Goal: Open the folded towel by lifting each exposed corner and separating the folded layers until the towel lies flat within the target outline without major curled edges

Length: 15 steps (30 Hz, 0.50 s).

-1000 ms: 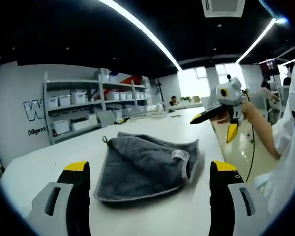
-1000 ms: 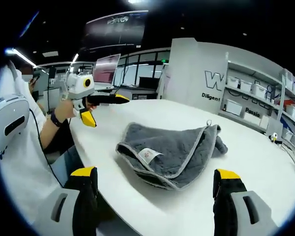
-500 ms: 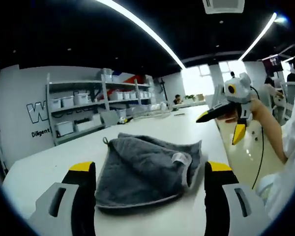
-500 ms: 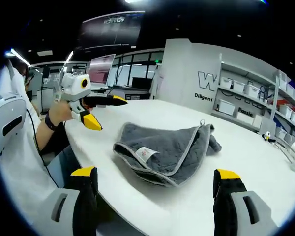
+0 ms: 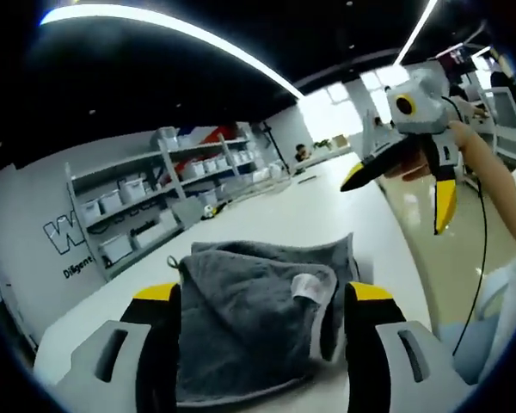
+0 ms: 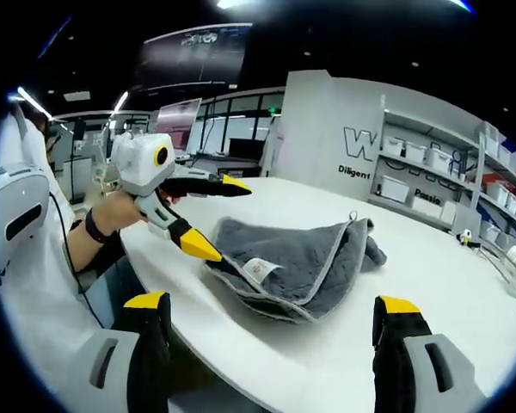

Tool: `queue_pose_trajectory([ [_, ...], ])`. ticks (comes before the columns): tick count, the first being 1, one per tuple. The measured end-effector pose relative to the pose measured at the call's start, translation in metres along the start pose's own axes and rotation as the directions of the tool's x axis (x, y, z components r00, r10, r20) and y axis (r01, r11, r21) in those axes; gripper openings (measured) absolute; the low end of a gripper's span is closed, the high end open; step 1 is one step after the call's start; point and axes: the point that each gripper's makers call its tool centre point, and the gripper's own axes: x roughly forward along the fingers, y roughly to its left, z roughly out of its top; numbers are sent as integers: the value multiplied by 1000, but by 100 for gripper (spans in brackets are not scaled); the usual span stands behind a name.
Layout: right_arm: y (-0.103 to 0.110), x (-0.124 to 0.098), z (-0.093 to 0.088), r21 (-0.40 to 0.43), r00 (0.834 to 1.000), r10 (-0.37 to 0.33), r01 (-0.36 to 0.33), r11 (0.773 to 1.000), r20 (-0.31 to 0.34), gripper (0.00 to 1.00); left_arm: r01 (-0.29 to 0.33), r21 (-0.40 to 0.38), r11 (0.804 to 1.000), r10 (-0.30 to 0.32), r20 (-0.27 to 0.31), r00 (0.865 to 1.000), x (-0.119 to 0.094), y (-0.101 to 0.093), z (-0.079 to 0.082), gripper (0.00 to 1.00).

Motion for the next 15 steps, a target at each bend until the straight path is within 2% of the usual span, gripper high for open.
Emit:
queue_pose_trajectory([
  [8, -2, -5, 1, 2, 1000, -20, 20, 1000, -3, 99, 26, 108, 994, -20, -54, 998, 23, -18, -4, 62],
  [15, -3, -8, 3, 2, 999, -37, 37, 999, -7, 99, 89, 199, 976, -67, -115, 991, 41, -38, -11, 46],
])
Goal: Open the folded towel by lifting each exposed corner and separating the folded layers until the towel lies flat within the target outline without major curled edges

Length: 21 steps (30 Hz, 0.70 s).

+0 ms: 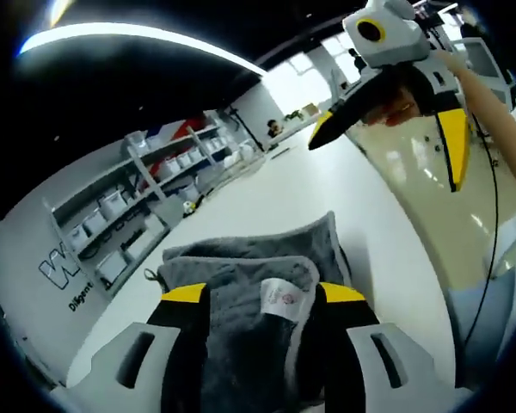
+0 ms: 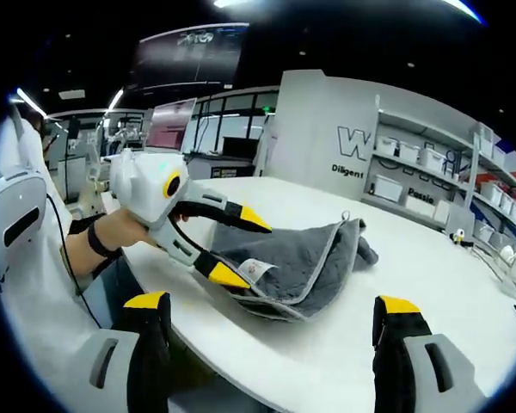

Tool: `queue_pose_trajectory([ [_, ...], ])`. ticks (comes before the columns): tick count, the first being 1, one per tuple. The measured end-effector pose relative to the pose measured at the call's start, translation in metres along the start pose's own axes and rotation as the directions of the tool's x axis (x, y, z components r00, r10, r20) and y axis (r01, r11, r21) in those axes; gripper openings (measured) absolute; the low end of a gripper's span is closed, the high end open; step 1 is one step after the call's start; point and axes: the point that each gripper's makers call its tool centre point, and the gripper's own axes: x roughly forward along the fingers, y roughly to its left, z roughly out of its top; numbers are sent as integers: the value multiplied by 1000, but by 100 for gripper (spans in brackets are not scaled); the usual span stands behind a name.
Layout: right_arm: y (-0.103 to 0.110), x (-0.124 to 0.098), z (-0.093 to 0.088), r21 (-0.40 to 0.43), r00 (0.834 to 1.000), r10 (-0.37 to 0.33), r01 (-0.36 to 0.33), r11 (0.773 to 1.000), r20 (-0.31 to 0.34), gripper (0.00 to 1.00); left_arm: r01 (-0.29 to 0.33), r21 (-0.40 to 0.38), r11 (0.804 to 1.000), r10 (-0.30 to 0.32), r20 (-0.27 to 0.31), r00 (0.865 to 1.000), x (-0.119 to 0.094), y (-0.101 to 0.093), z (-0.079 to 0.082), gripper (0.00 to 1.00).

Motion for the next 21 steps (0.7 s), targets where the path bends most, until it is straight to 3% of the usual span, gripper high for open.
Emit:
queue_pose_trajectory([
  [7, 2, -2, 1, -1, 1000, 3, -3, 1000, 9, 99, 45, 31, 999, -44, -20, 999, 10, -17, -1, 41],
  [21, 3, -2, 3, -1, 1000, 2, -2, 1000, 15, 99, 86, 165, 983, -78, -53, 996, 28, -30, 2, 25],
])
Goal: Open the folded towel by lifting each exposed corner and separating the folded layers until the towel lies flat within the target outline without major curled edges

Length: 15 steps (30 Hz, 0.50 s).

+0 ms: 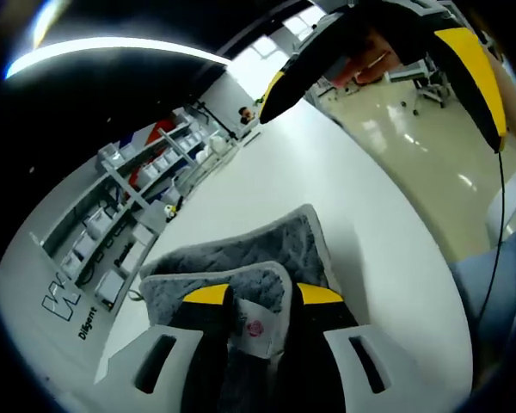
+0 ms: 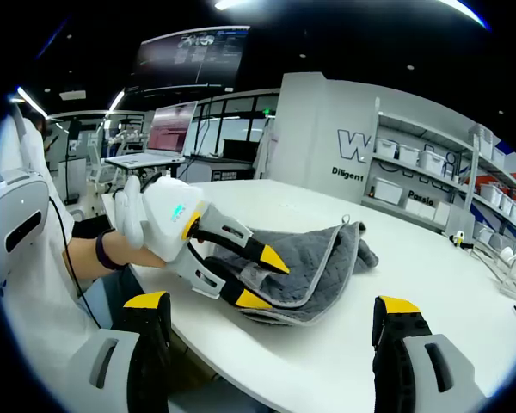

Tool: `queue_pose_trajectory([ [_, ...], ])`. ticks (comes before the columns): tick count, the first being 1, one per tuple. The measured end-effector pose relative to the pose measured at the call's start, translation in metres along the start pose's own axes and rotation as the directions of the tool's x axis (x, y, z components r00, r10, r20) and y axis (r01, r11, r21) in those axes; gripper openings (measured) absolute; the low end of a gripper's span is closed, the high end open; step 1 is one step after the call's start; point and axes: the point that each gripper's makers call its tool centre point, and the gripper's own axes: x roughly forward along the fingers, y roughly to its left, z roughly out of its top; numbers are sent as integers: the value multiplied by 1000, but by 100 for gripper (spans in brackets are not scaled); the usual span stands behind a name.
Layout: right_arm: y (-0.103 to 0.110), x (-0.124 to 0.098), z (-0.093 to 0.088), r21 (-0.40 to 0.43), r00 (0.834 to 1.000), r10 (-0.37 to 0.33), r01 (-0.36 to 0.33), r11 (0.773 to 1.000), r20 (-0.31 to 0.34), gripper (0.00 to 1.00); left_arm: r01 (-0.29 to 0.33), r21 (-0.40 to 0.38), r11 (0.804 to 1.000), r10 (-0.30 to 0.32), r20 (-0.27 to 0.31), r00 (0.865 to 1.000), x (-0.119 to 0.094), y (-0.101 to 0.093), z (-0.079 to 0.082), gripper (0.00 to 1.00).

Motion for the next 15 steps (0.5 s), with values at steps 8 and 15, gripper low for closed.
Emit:
queue_pose_trajectory([
  [8, 0, 4, -2, 10, 1000, 2, -2, 1000, -2, 99, 48, 11, 999, -48, -4, 999, 4, -6, -2, 13],
  [15, 3, 7, -3, 12, 1000, 14, -14, 1000, -3, 99, 92, -74, 993, -92, 10, 996, 4, -7, -4, 4],
])
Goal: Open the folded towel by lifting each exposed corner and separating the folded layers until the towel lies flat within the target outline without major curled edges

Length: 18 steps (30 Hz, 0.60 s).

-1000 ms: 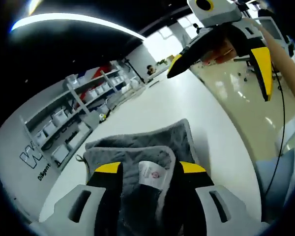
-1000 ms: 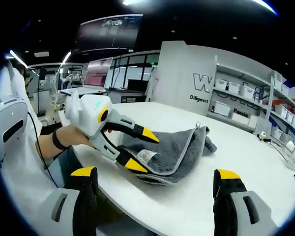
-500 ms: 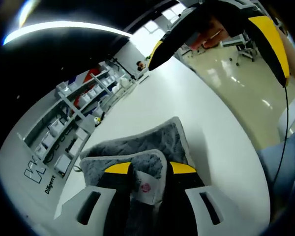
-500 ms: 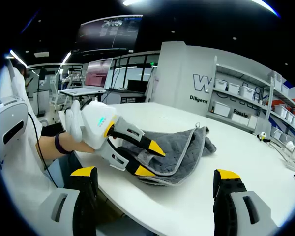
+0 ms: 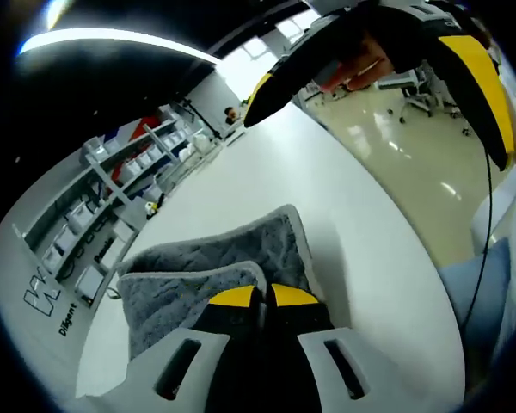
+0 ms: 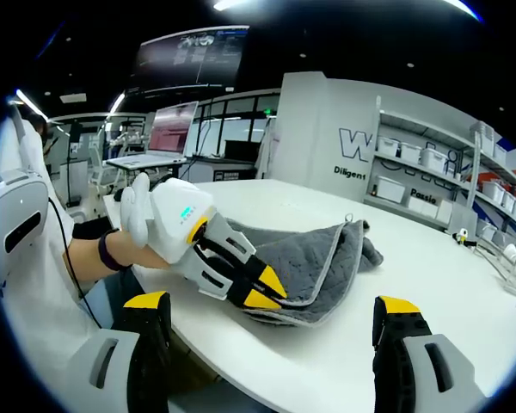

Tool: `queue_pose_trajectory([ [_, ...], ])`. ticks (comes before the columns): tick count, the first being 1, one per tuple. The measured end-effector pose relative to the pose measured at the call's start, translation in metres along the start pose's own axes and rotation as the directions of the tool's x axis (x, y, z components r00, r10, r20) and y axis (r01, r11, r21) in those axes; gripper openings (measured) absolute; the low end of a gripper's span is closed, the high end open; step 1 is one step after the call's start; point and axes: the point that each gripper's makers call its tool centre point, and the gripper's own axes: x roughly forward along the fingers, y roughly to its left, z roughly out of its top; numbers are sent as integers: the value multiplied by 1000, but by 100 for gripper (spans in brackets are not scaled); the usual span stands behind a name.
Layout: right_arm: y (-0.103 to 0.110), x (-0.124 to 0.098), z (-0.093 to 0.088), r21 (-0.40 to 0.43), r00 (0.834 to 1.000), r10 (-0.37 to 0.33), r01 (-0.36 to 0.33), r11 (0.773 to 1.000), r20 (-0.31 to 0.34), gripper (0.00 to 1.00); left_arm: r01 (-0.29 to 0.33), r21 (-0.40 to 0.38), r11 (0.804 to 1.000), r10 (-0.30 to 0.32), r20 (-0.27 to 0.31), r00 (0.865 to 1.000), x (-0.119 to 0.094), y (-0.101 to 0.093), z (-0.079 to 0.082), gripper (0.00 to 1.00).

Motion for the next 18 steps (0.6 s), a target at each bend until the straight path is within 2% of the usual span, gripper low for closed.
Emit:
queue_pose_trajectory([
  [1, 0, 0, 0, 1, 1000, 0, 0, 1000, -1, 99, -1, -8, 1000, 1, 4, 1000, -1, 1, 1, 3],
  [3, 0, 0, 0, 4, 1000, -2, 2, 1000, -1, 99, -8, -76, 997, 10, 30, 1000, -5, 5, 3, 2],
  [8, -1, -1, -1, 6, 1000, -4, 4, 1000, 1, 99, -99, -195, 976, 121, 110, 987, -24, 32, 14, 2],
  [11, -2, -1, -1, 8, 1000, -6, 6, 1000, -2, 99, -156, -262, 952, 202, 156, 967, -38, 53, 19, 2],
  [12, -2, -1, -1, 9, 1000, -6, 6, 1000, -2, 99, -189, -289, 938, 242, 162, 956, -45, 62, 18, 2],
  [14, -1, -1, -1, 10, 1000, -5, 5, 1000, -1, 99, -223, -309, 924, 283, 165, 945, -53, 71, 17, 2],
  [18, 0, 1, -2, 6, 1000, 1, -1, 1000, -3, 99, -311, -371, 875, 390, 160, 907, -75, 95, 7, 2],
])
